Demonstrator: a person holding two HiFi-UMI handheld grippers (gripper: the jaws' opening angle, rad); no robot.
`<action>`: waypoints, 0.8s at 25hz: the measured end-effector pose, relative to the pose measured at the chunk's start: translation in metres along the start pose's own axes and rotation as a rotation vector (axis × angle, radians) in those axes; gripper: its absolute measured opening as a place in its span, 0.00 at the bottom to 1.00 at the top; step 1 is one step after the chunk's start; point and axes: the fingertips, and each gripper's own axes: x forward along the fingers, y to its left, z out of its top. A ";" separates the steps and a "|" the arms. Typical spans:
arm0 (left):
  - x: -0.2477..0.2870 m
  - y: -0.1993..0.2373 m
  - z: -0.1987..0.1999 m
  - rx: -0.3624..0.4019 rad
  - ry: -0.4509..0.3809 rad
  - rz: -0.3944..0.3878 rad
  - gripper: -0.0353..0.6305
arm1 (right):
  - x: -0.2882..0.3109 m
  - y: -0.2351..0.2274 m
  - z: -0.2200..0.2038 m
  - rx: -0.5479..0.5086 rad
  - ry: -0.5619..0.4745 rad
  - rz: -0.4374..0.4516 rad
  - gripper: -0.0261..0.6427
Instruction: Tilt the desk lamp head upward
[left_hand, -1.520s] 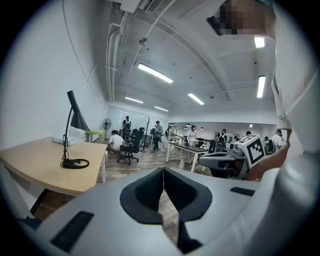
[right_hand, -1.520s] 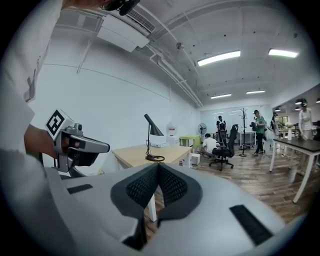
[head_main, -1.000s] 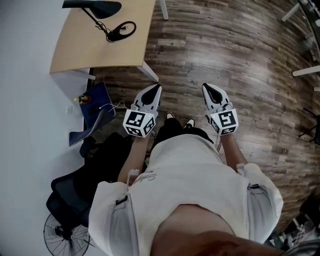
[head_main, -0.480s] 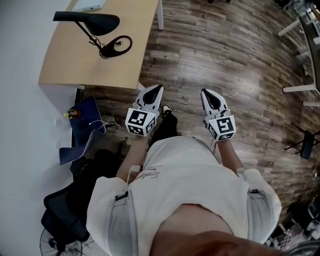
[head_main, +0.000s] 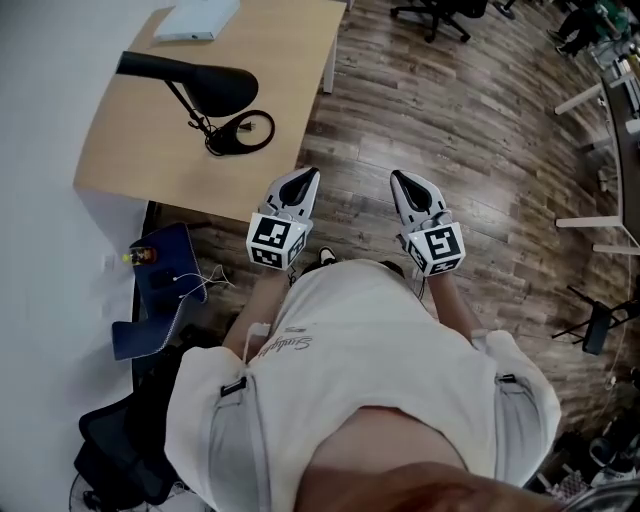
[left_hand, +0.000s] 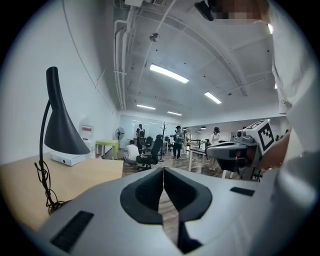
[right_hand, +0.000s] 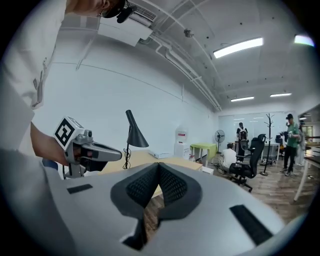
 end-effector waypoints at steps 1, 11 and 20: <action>0.005 0.007 0.003 0.000 -0.001 0.002 0.08 | 0.009 -0.002 0.004 -0.002 -0.009 0.010 0.03; 0.037 0.061 0.012 -0.029 0.031 0.125 0.08 | 0.103 -0.027 0.012 0.027 -0.029 0.178 0.03; 0.060 0.119 -0.018 -0.188 -0.012 0.456 0.08 | 0.211 -0.040 -0.019 0.000 -0.038 0.528 0.03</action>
